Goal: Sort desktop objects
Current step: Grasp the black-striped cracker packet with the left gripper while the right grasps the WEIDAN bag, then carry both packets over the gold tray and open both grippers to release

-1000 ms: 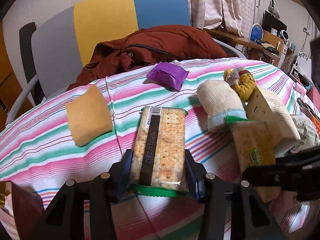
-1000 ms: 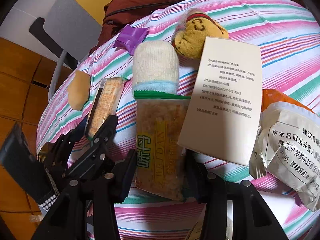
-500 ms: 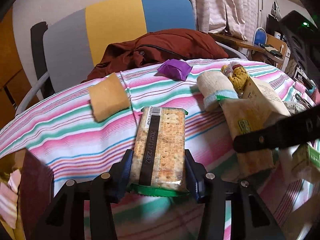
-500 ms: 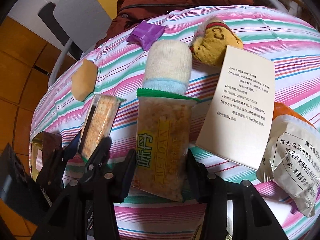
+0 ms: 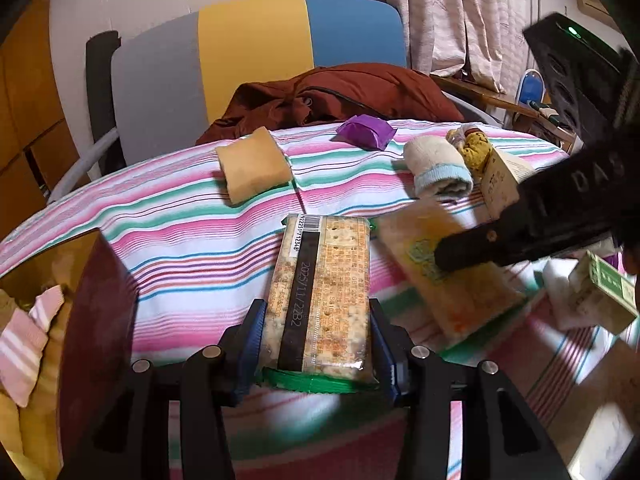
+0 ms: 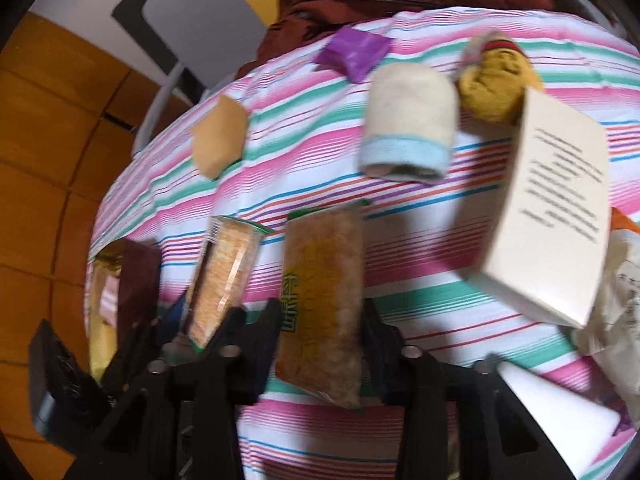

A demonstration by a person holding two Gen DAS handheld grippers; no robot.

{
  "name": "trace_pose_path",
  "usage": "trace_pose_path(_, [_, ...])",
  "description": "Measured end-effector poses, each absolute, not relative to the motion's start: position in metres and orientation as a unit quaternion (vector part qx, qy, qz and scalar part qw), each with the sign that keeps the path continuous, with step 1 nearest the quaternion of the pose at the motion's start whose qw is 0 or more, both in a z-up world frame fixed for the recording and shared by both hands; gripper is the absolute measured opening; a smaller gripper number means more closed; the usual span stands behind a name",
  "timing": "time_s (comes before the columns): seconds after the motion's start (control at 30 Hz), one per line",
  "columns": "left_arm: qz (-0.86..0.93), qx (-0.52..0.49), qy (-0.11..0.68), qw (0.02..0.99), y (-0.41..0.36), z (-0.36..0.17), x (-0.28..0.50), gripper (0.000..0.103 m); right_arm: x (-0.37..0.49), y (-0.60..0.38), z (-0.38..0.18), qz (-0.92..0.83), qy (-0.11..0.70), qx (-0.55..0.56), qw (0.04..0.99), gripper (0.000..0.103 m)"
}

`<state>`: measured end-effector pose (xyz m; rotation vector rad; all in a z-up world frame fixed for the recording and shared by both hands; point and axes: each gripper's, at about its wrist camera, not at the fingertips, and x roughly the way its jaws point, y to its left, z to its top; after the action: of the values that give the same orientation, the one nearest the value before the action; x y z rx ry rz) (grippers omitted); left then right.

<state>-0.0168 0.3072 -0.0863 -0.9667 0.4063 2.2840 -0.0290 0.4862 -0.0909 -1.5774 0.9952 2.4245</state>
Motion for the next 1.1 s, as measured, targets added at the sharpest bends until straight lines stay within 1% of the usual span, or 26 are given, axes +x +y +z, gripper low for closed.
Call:
trace_pose_path(0.13, [0.865,-0.363,0.155,0.31,0.301,-0.087,-0.008,0.049,-0.029,0.478,-0.086,0.802,0.293,-0.518,0.046,0.034])
trace_pose_path(0.17, [0.865,-0.365,0.152,0.309,0.298,-0.087,-0.007,0.049,-0.03,0.476,-0.084,0.806,0.287,-0.515,0.05,0.043])
trace_pose_path(0.2, [0.865,-0.367,0.146,0.31,0.296,-0.087,-0.007,0.049,-0.032,0.475,-0.083,0.808,0.283,-0.513,0.052,0.062])
trace_pose_path(0.27, [0.868,-0.37,0.13,0.304,0.289,-0.087,-0.009,0.049,-0.034,0.47,-0.079,0.817,0.274,-0.506,0.048,0.076])
trace_pose_path(0.3, [0.87,-0.371,0.123,0.302,0.286,-0.086,-0.011,0.049,-0.036,0.467,-0.078,0.819,0.264,-0.507,0.047,0.076])
trace_pose_path(0.43, [0.867,-0.389,0.092,0.298,0.277,-0.089,-0.019,0.049,-0.052,0.449,-0.09,0.82,0.171,-0.543,0.059,0.074])
trace_pose_path(0.53, [0.868,-0.389,0.082,0.297,0.274,-0.089,-0.019,0.049,-0.057,0.438,-0.096,0.821,0.1,-0.558,0.071,0.058])
trace_pose_path(0.57, [0.87,-0.386,0.08,0.297,0.273,-0.088,-0.018,0.049,-0.057,0.438,-0.094,0.822,0.09,-0.557,0.075,0.051])
trace_pose_path(0.67, [0.874,-0.374,0.073,0.301,0.27,-0.083,-0.013,0.049,-0.053,0.447,-0.094,0.819,0.124,-0.556,0.074,0.051])
trace_pose_path(0.83, [0.875,-0.365,0.036,0.315,0.252,-0.071,0.0,0.049,-0.041,0.469,-0.077,0.83,0.216,-0.513,0.046,0.051])
trace_pose_path(0.97, [0.869,-0.365,0.013,0.334,0.236,-0.058,0.011,0.049,-0.038,0.465,-0.063,0.845,0.24,-0.478,0.013,0.051])
trace_pose_path(1.1, [0.871,-0.344,0.005,0.351,0.215,-0.035,0.021,0.049,-0.046,0.449,-0.056,0.844,0.256,-0.47,-0.022,0.051])
